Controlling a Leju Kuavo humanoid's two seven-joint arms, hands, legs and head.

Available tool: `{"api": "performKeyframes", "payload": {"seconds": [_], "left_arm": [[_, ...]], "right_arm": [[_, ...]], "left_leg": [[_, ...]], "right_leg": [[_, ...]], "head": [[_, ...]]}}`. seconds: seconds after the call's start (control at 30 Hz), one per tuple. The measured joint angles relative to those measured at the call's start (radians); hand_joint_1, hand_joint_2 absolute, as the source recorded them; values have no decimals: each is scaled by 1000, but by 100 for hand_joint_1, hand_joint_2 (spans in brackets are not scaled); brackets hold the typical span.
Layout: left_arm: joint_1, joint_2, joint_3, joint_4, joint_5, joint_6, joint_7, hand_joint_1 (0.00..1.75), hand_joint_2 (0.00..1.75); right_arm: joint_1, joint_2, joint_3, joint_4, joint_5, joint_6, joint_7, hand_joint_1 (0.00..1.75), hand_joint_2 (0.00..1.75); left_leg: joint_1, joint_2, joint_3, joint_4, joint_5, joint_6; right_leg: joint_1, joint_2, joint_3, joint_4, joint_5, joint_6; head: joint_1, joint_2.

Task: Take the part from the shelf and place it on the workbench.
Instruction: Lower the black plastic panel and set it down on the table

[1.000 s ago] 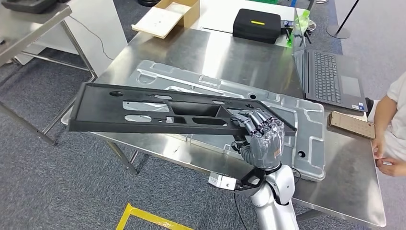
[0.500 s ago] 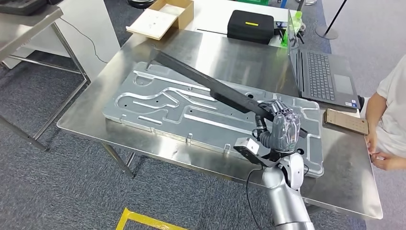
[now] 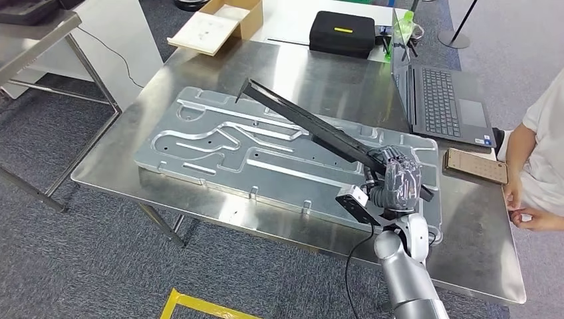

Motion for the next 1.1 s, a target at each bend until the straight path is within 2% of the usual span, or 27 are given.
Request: {"api": "performKeyframes", "payload": {"seconds": [0.03,0.1,0.13,0.17,0.2,0.23,0.27,0.33,0.37,0.47,0.5,0.53,0.6,0.63,0.67,0.7,0.73,0.77,0.83,0.9,0.97,1.0,1.03,1.1], "left_arm": [[0,0,-1,0,0,0,-1,0,175],[0,0,-2,0,0,0,-1,0,175],[0,0,-2,0,0,1,-1,0,175],[0,0,-3,0,0,2,-2,0,175],[1,0,-4,0,0,2,-4,0,175],[2,0,-5,0,1,2,-6,0,131],[2,1,-6,0,3,2,-8,0,87],[3,1,-6,0,6,3,-8,0,0],[4,1,-6,0,8,4,-8,0,0],[7,1,-6,0,14,7,-6,0,0],[8,1,-6,0,15,8,-5,0,0],[8,1,-6,0,16,9,-5,0,0],[8,2,-6,0,18,11,-6,0,0],[9,2,-6,0,19,11,-7,0,0],[10,2,-6,0,20,12,-8,0,0],[10,3,-6,0,21,12,-9,0,0],[11,3,-6,0,21,12,-10,0,0],[11,3,-6,0,21,12,-11,0,0],[11,3,-6,0,21,12,-12,0,0],[11,3,-6,0,21,12,-15,0,0],[11,4,-6,0,22,13,-19,0,0],[12,4,-6,0,22,13,-21,0,0],[13,5,-6,0,23,14,-22,0,0],[16,6,-6,0,24,15,-23,0,0]], "right_arm": [[-2,0,0,2,0,0,0,87,175],[-6,-1,0,5,0,0,0,0,175],[-6,-1,0,8,0,0,1,0,131],[-5,-1,0,10,0,0,2,0,87],[-5,-1,0,12,-1,0,4,0,44],[-4,-1,0,13,-2,0,6,0,0],[-4,-1,0,14,-3,0,9,0,0],[-2,-2,0,15,-9,0,16,0,0],[-1,-4,0,15,-15,0,19,0,0],[0,-12,0,23,-54,0,37,0,0],[-1,-17,0,28,-76,2,47,0,0],[-3,-22,1,33,-102,7,57,0,0],[-6,-36,6,47,-173,37,80,0,0],[-7,-43,10,55,-210,58,86,0,0],[-8,-50,14,63,-243,78,91,0,0],[-8,-56,18,69,-265,92,92,0,0],[-9,-61,21,74,-279,101,94,0,0],[-11,-66,22,77,-286,106,95,0,0],[-18,-72,26,83,-300,118,98,0,0],[-24,-76,30,89,-348,164,100,0,0],[-30,-80,33,98,-431,240,104,0,0],[-34,-82,33,103,-472,277,106,0,0],[-39,-84,33,110,-510,309,107,0,0],[-49,-87,33,126,-578,369,109,0,0]], "left_leg": [[0,-1,-15,35,-22,-2],[1,-2,-71,154,-82,-5],[1,-3,-102,215,-104,-6],[1,-3,-121,249,-108,-7],[1,-3,-123,248,-93,-8],[1,-3,-107,209,-62,-8],[2,-3,-78,145,-24,-7],[1,-5,-27,35,16,-2],[0,-7,-16,10,20,2],[-2,-6,-13,-2,23,17],[0,-5,-11,-6,26,24],[2,-3,-10,-10,29,30],[2,-3,-10,-12,31,36],[2,-2,-10,-12,31,37],[2,-2,-10,-12,31,37],[2,-2,-9,-12,30,37],[2,-2,-8,-12,30,36],[2,-2,-6,-12,29,35],[-1,0,-5,-11,27,28],[-3,1,-6,-13,27,17],[-1,0,-6,-13,26,5],[-1,0,-11,0,14,1],[-1,-1,-25,33,-8,-2],[0,-2,-77,148,-70,-3]], "right_leg": [[-2,0,4,-6,2,-7],[0,0,7,-8,2,-16],[1,0,7,-6,1,-18],[2,1,7,-5,0,-19],[3,2,7,-2,-2,-19],[2,5,8,1,-4,-18],[2,7,8,5,-6,-16],[5,11,3,16,-12,-7],[6,12,1,20,-14,-2],[5,13,-2,24,-16,12],[4,12,-7,37,-26,17],[2,11,-21,68,-47,22],[-3,8,-73,180,-106,32],[-5,7,-100,237,-127,36],[-7,6,-118,272,-132,38],[-8,5,-118,270,-118,38],[-8,5,-100,232,-90,36],[-8,3,-68,167,-54,33],[-2,1,-12,50,-14,24],[5,0,4,12,-13,16],[3,0,7,4,-7,6],[1,0,10,-2,-4,-1],[-1,-1,12,-7,-1,-9],[0,-2,13,-10,1,-17]], "head": [[0,0],[0,0],[0,0],[0,0],[0,0],[0,0],[0,0],[0,0],[0,0],[0,0],[0,0],[0,0],[0,0],[0,0],[0,0],[0,0],[0,0],[0,0],[0,0],[0,0],[0,0],[0,0],[0,0],[0,0]]}}
